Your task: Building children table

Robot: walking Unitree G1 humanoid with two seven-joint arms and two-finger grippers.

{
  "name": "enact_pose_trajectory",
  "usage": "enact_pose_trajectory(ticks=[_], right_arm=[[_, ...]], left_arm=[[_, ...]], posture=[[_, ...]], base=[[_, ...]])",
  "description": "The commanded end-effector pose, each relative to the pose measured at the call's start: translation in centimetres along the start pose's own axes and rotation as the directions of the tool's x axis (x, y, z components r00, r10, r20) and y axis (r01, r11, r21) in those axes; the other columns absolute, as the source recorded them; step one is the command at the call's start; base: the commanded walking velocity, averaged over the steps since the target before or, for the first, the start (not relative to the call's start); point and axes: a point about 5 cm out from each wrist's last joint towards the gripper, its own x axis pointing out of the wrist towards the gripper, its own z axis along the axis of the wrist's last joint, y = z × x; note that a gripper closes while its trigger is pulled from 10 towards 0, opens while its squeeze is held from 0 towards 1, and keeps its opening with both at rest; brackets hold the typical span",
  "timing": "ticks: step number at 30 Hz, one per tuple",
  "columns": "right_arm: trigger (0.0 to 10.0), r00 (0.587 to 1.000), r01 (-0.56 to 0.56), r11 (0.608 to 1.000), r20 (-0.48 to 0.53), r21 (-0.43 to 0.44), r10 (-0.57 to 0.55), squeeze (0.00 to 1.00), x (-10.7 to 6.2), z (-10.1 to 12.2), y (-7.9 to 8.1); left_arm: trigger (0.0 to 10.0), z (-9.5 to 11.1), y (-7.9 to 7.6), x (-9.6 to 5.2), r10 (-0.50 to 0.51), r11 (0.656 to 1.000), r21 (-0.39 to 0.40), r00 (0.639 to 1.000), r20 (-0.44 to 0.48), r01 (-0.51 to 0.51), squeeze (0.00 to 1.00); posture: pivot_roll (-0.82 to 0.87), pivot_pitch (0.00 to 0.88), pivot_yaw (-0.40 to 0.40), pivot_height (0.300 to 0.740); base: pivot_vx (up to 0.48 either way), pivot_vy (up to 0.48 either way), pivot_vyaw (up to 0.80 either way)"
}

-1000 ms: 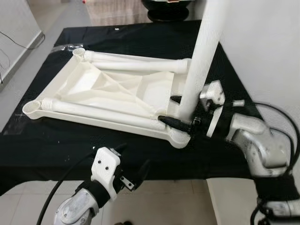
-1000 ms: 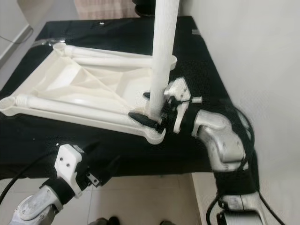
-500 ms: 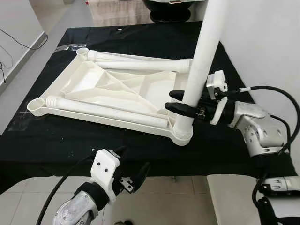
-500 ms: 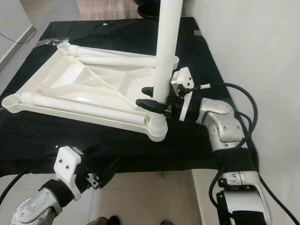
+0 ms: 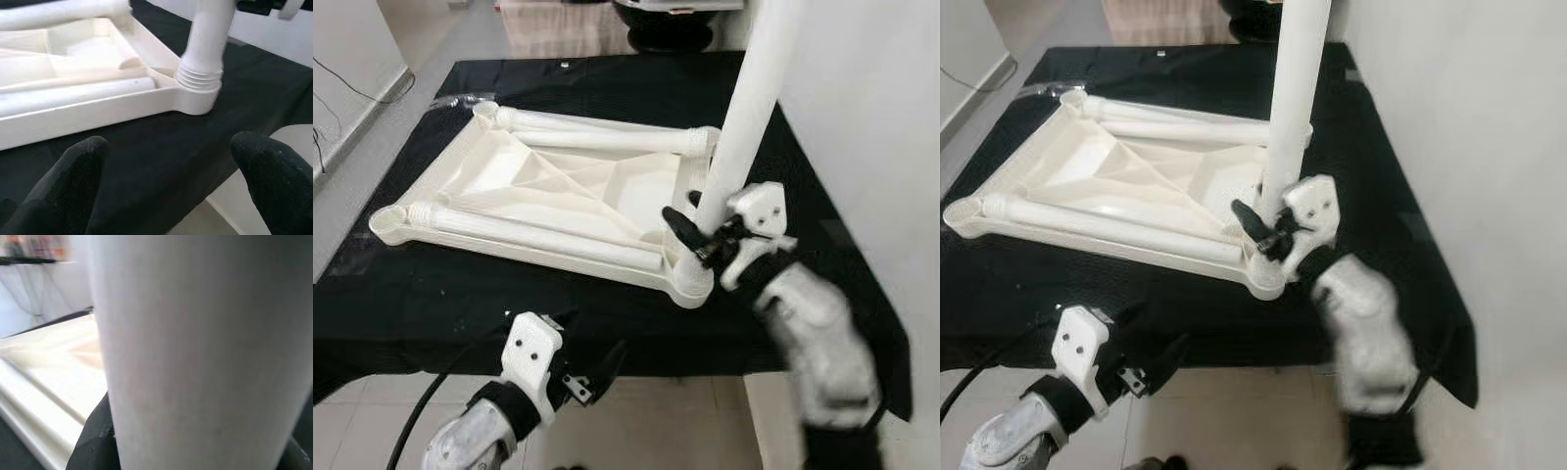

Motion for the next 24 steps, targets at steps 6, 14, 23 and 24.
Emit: enact_pose_trajectory(ticks=[6, 14, 23, 24], right_arm=[[4.7, 0.984, 0.042, 0.999, -0.172, 0.027, -0.037, 0.0, 0.3, -3.0, 1.0], [10.0, 0.957, -0.287, 0.944, 0.005, 0.163, 0.29, 1.0, 0.8, 0.1, 2.1], [10.0, 0.764, -0.641, 0.767, 0.058, -0.045, 0.642, 0.0, 2.6, 3.0, -0.6], [10.0, 0.764, -0.641, 0.767, 0.058, -0.045, 0.642, 0.0, 2.6, 3.0, -0.6]], left_arm=[[10.0, -0.7, 0.4, 0.4, -0.016, 1.0, -0.004, 1.0, -0.022, 0.016, 0.0], [10.0, -0.6, 0.5, 0.6, 0.005, 1.0, -0.007, 1.0, -0.013, -0.005, 0.0], [10.0, -0.4, 0.3, 0.4, -0.002, 1.0, -0.015, 1.0, -0.008, 0.002, 0.0], [10.0, -0.4, 0.3, 0.4, -0.002, 1.0, -0.015, 1.0, -0.008, 0.002, 0.0]], posture=[[-0.02, 0.168, 0.025, 0.74], [-0.02, 0.176, 0.022, 0.74], [0.0, 0.197, 0.016, 0.74], [0.0, 0.197, 0.016, 0.74]], base=[[0.0, 0.0, 0.0], [0.0, 0.0, 0.0], [0.0, 0.0, 0.0], [0.0, 0.0, 0.0]])
